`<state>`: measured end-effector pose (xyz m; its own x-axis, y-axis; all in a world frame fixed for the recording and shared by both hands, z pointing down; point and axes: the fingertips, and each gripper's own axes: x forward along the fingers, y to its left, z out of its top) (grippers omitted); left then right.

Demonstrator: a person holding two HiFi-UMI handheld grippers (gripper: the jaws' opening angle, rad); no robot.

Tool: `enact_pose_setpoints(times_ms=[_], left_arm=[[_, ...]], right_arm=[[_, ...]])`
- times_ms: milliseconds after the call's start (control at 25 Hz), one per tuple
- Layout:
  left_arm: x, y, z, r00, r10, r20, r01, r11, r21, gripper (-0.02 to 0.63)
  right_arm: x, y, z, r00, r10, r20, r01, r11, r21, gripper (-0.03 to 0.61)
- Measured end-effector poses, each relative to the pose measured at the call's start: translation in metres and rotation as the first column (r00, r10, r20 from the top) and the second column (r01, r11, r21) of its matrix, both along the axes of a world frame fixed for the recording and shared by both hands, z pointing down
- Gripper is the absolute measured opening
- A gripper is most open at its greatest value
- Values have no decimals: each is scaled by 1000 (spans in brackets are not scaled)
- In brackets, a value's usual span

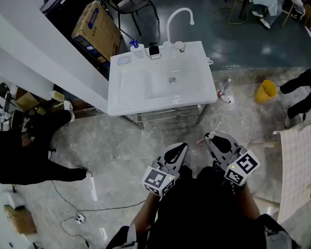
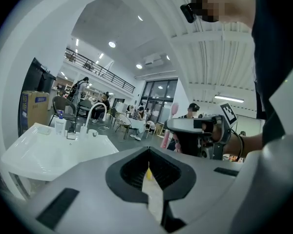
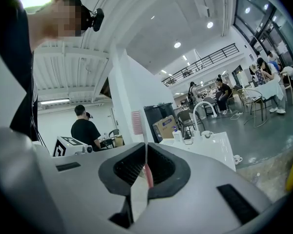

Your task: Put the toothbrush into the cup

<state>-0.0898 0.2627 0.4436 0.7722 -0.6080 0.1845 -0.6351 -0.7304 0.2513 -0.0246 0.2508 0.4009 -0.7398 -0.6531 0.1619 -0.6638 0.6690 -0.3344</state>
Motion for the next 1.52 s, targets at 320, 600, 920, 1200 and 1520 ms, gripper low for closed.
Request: enact_pose_setpoints(times_ms=[320, 600, 920, 1200, 1520], left_arm=[[-6, -28, 9, 999, 51, -8, -51, 998, -43, 11], [-7, -62, 7, 1000, 26, -8, -26, 998, -57, 11], [-5, -123, 6, 999, -24, -35, 21, 995, -100, 11], [23, -187, 3, 999, -33, -6, 33, 994, -109, 11], [64, -248, 3, 997, -68, 25, 71, 989, -126, 11]], right_arm=[[-6, -25, 4, 999, 42, -15, -42, 998, -45, 26], [-8, -72, 11, 1000, 28, 9, -27, 998, -49, 26], [0, -142, 12, 999, 4, 43, -2, 999, -43, 26], [25, -201, 17, 997, -11, 70, 17, 997, -75, 26], [62, -265, 22, 992, -56, 111, 65, 994, -83, 26]])
